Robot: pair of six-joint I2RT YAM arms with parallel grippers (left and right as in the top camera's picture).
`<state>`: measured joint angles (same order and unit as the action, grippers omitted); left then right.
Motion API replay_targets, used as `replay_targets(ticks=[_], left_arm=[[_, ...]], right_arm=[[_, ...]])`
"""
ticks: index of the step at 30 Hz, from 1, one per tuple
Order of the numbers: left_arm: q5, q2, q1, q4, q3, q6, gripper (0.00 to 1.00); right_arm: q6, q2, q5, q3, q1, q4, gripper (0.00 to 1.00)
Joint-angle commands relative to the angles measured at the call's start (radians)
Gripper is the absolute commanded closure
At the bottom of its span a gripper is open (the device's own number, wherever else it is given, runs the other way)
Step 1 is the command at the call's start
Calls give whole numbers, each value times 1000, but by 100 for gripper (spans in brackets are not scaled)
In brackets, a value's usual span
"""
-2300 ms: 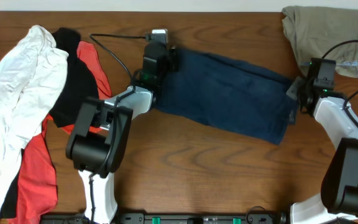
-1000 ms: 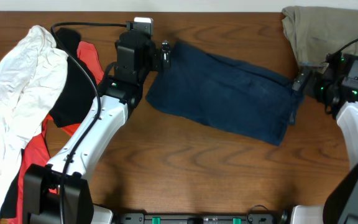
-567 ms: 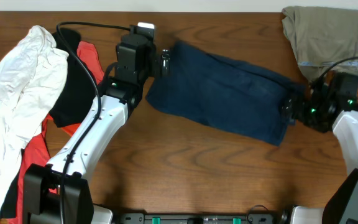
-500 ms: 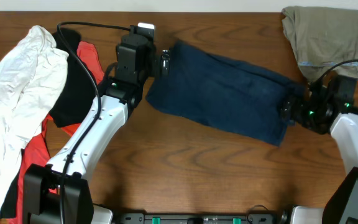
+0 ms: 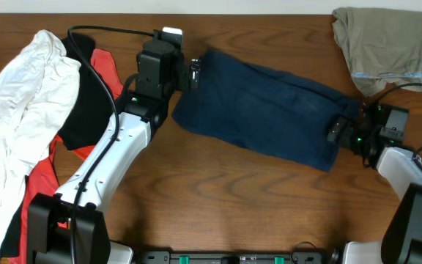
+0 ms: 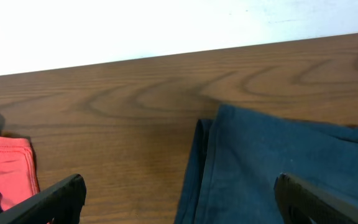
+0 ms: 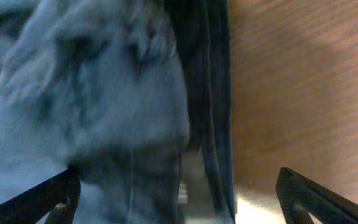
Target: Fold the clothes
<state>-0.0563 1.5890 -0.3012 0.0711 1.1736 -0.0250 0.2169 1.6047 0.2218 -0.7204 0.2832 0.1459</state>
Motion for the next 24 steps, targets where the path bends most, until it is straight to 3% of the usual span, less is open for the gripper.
replay_targets(ticks=[1,13,16,18,19,24], left_arm=[[-8,-8,3,1,16,14,2],[-8,39,4,12,16,14,2],[-8,56,6,31,16,14,2],[-8,59,16,45,16,14,2],[-8,59,21,48,16,14,2],[-3,59,54,72,35,14,2]], right_arm=[[58,63,-1,7,6,-43,6],[167,124,232,7,-65,-109,50],[211,124,232,7,-107,-109,73],[238,124,232,7,-118,-113,95],[246,124,232,5,-116,-113,99],[190,102,415,-48,-21,-24,99]])
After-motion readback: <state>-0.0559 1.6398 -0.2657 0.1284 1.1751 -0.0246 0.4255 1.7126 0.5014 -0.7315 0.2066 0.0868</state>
